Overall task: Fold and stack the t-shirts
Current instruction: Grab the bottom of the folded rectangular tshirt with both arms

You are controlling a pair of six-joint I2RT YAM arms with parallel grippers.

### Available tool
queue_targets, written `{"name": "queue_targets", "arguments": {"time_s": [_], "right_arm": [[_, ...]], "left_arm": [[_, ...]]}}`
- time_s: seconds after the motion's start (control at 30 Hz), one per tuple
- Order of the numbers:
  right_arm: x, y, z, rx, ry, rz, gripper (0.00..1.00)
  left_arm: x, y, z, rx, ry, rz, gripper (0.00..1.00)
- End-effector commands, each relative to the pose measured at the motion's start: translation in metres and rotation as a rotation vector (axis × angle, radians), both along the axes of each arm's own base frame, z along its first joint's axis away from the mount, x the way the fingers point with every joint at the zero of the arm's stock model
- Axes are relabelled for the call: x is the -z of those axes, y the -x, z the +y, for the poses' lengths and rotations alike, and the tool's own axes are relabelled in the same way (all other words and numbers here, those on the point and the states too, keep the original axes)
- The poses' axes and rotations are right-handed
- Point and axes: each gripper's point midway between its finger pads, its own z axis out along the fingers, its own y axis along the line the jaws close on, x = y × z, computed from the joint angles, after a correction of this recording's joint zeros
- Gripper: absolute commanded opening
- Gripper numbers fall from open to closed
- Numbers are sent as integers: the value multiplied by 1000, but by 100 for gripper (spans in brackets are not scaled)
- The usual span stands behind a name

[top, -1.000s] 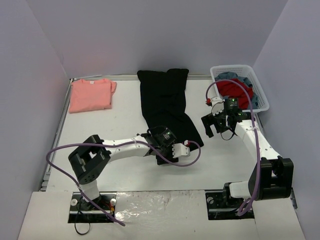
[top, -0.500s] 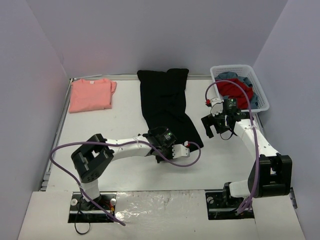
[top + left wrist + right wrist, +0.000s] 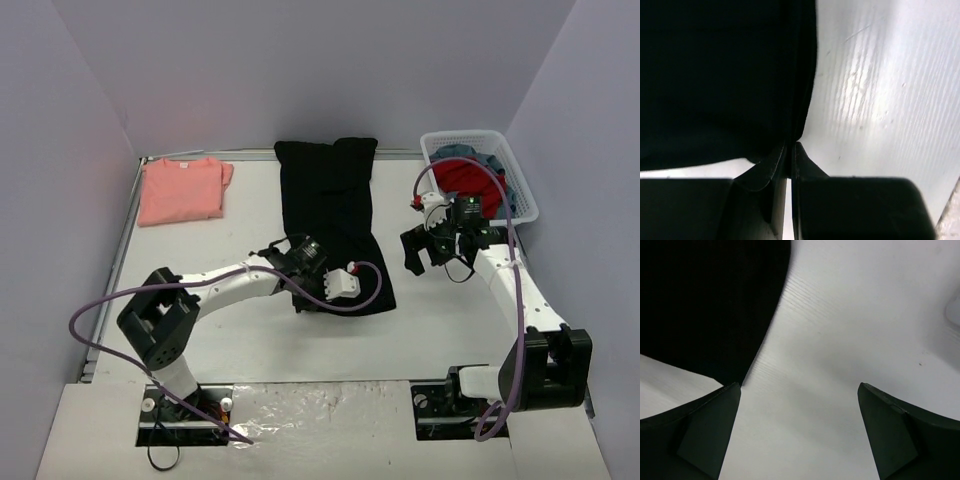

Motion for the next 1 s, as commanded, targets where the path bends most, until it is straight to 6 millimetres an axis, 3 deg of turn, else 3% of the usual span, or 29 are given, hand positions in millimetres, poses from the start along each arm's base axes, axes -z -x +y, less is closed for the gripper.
{"name": "queue_targets", "arguments": {"time_s": [0.0, 0.23, 0.37, 0.57, 0.8, 0.97], "right_arm": [[-41, 1, 29, -139, -136, -87, 100], [-32, 4, 36, -322, -110, -74, 100], [-14, 19, 42, -530, -61, -115, 97], [4, 34, 52, -682, -53, -130, 90], [14, 64, 89, -835, -45, -87, 84], [26, 79, 102, -879, -58, -29, 79]], "left_arm": [[-33, 0, 12, 7, 82, 55, 2], [-46, 5, 25, 19, 161, 103, 2], [-47, 7, 28, 2, 189, 160, 2], [-53, 8, 35, -26, 260, 230, 2], [-50, 1, 43, -65, 272, 250, 2], [-47, -2, 45, -93, 285, 274, 2]]}}
